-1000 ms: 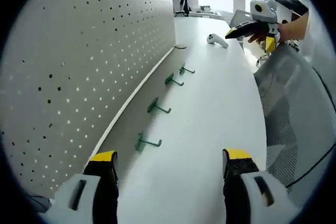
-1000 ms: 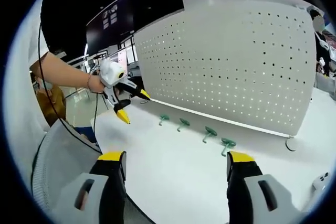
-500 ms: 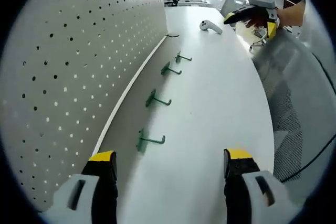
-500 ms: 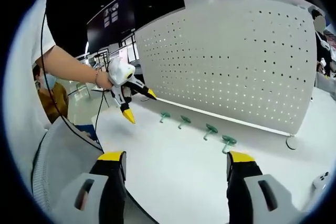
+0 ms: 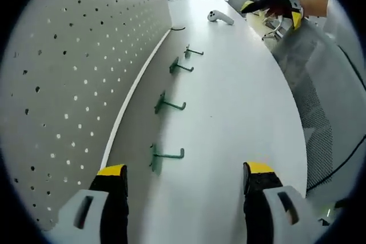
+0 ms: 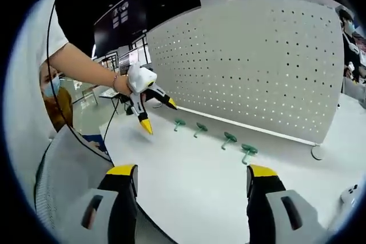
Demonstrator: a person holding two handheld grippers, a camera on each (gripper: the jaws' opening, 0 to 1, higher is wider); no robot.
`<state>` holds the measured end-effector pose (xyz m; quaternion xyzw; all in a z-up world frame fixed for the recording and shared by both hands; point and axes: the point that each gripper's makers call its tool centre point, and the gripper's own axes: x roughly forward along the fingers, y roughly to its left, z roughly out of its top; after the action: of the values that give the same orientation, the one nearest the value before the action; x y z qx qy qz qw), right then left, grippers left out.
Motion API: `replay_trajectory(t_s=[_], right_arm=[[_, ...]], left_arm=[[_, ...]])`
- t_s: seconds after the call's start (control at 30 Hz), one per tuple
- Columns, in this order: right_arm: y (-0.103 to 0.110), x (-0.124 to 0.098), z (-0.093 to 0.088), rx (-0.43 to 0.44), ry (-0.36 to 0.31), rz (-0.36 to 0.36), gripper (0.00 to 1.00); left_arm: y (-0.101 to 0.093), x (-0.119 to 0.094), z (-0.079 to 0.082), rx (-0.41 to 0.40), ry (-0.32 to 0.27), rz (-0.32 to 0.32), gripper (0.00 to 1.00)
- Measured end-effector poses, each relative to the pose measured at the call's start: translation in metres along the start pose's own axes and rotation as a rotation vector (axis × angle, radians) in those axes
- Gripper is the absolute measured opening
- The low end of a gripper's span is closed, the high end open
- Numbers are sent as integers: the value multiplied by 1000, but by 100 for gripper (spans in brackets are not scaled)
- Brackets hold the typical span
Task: Insert the hook assembly into the mounting plate slot until the hook locks in place.
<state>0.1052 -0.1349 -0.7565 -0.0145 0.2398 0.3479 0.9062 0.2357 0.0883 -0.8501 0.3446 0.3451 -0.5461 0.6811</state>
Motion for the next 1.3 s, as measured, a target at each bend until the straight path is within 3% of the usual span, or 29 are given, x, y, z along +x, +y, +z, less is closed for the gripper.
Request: replay_trajectory(t_s=[0.77,1.1,1.3], right_arm=[[-2,-2,1,6,-23,-16,74],[-2,-2,2,7,-25,-16,74],[-1,-1,1,7,-23,-13,74]], left_arm=[[10,21,-6,56,70,-76,81],[2,29,-20,72,136,-121,79],[3,31,-16,43,117,-130,78]])
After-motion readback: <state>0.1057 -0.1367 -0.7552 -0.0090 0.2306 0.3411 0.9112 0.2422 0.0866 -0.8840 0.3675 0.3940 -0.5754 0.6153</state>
